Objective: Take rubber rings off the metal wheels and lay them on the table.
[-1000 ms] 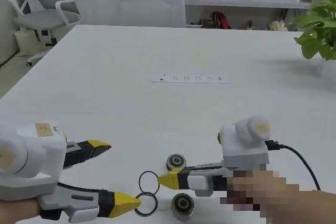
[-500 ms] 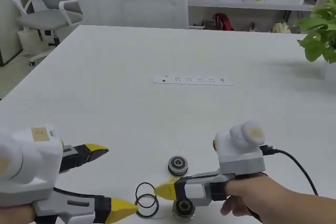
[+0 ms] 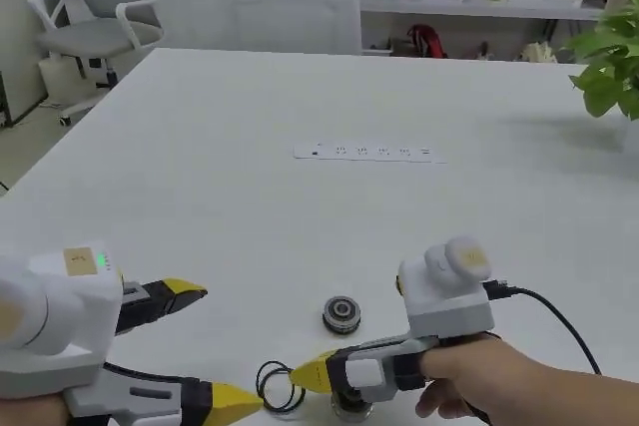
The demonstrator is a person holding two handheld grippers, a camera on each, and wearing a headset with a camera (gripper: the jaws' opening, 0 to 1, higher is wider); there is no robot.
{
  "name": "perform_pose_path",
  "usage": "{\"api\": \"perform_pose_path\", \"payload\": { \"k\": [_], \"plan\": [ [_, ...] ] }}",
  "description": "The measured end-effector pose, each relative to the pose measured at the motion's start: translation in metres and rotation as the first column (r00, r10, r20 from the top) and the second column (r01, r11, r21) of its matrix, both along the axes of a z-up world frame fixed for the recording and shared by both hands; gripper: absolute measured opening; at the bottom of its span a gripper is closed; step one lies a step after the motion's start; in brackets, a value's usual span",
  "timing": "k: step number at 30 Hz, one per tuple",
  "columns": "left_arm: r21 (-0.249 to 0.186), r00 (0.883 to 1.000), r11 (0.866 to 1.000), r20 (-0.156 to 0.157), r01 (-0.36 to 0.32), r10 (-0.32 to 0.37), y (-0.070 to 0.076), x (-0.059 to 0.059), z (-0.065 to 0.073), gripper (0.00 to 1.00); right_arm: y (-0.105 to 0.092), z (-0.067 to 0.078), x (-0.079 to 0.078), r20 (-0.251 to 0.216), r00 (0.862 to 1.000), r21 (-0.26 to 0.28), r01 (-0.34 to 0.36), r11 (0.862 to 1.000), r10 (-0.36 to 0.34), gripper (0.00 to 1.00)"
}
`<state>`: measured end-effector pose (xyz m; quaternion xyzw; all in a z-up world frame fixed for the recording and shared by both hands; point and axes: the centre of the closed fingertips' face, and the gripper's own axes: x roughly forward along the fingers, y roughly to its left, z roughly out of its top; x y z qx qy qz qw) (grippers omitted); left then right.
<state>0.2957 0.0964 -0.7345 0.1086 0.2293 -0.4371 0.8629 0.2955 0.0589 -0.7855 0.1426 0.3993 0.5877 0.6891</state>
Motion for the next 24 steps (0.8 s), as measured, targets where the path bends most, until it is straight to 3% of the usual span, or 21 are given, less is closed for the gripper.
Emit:
{"api": "perform_pose_path", "payload": {
  "k": [4, 10, 14, 24],
  "plan": [
    [0.004, 1.000, 1.000, -0.002, 0.001, -0.001, 0.001, -0.001, -0.001, 0.80, 0.000, -0.002, 0.002, 0.016, 1.000, -0.017, 0.000, 1.000, 0.000, 0.00],
    [0.005, 1.000, 1.000, -0.003, -0.002, 0.002, 0.002, 0.001, -0.001, 0.80, -0.003, -0.008, 0.007, 0.104, 0.994, -0.076, -0.010, 0.997, 0.018, 0.00],
    [0.008, 1.000, 1.000, -0.007, -0.001, 0.001, 0.001, 0.001, -0.002, 0.80, -0.006, -0.012, 0.005, 0.137, 0.990, -0.102, -0.032, 0.994, 0.046, 0.03],
    [0.012, 1.000, 1.000, -0.006, 0.004, -0.004, 0.000, 0.003, -0.001, 0.79, -0.011, -0.006, 0.010, 0.204, 0.977, -0.102, -0.035, 0.994, 0.055, 0.10]
  ]
}}
